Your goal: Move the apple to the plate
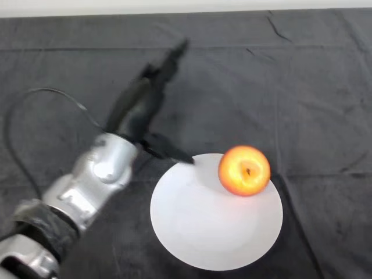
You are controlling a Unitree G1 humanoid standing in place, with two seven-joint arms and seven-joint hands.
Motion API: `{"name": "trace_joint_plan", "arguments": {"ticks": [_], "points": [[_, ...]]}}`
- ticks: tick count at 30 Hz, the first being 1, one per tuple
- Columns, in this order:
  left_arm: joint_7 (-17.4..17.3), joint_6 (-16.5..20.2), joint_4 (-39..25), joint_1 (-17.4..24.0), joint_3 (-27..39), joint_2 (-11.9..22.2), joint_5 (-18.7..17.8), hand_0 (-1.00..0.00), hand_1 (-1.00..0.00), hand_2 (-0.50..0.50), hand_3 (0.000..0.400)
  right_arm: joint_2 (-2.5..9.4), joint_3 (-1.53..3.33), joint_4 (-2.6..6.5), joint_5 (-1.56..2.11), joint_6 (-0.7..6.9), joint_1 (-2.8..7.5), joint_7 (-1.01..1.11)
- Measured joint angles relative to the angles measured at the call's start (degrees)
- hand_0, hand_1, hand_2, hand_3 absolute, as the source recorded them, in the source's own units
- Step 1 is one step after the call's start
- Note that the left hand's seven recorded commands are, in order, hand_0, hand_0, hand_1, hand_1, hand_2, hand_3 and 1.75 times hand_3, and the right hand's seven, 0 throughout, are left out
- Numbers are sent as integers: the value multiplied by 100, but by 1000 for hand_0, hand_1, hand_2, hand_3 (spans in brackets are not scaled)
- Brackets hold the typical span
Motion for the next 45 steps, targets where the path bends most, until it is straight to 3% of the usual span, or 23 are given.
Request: {"name": "trace_joint_plan", "arguments": {"ticks": [5, 17, 23, 38, 45], "points": [[137, -386, 104, 1, 605, 450, -272, 0, 0, 0, 0, 0, 0, 0, 0, 0, 0, 0], [735, -799, 758, 16, 1832, 995, -728, 0, 0, 0, 0, 0, 0, 1, 0, 0, 0, 0], [1058, -1052, 998, 27, 2430, 1151, -828, 0, 0, 0, 0, 0, 0, 1, -1, 0, 0, -1], [1474, -1659, 1836, 80, 3588, 1726, -1251, 0, 0, 0, 0, 0, 0, 1, 0, 0, 0, 0], [1626, -1863, 2225, 100, 3989, 1808, -1302, 0, 0, 0, 0, 0, 0, 1, 0, 0, 0, 0]]}}
